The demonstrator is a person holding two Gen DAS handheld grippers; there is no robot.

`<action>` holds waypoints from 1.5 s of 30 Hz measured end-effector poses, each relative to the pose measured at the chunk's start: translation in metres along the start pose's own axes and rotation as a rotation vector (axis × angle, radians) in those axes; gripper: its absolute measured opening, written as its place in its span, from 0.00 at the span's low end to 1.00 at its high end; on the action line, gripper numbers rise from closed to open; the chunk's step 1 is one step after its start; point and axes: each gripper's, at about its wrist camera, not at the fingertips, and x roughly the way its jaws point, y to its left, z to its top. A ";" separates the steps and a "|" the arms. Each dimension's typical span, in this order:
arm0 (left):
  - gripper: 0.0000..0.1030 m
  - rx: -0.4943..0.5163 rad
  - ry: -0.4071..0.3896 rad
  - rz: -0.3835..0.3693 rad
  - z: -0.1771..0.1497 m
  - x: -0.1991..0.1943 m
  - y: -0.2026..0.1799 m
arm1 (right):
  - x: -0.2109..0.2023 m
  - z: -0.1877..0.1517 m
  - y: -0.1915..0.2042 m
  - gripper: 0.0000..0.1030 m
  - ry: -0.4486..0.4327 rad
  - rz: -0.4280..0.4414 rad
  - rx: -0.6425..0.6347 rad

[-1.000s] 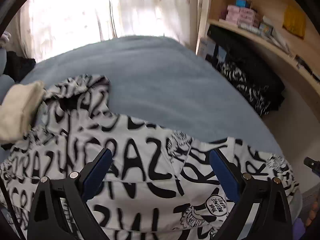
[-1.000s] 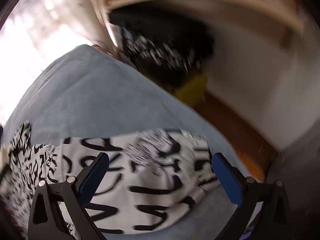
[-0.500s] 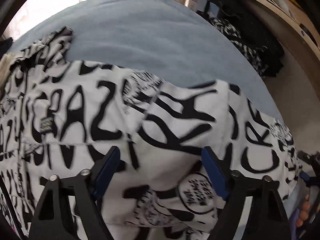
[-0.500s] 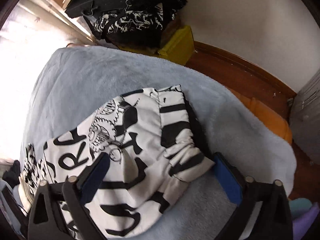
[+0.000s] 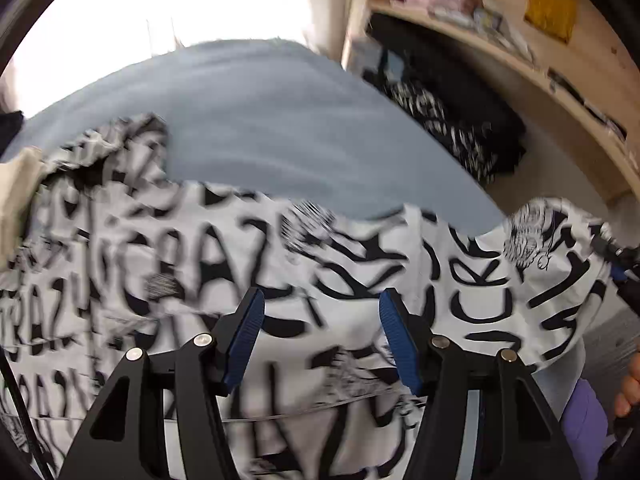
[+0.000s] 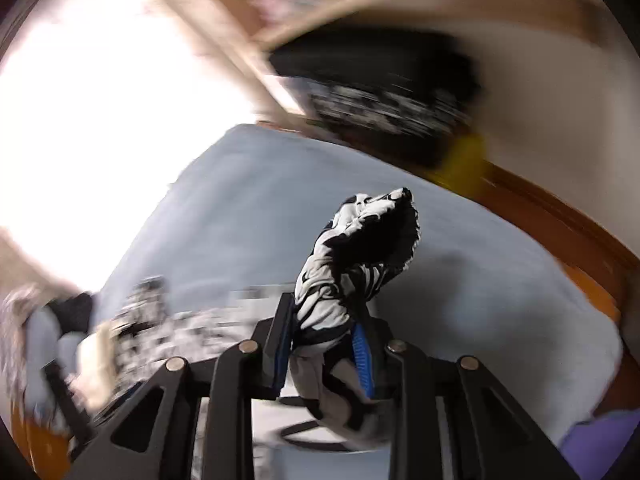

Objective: Fold large clothes
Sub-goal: 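Grasp the sleeve cuff with the right gripper and lift it, then carry the sleeve across the jacket body with the right gripper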

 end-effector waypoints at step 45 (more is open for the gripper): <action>0.57 -0.280 0.182 -0.144 -0.151 -0.007 0.175 | 0.057 -0.247 0.179 0.52 0.327 0.250 -0.378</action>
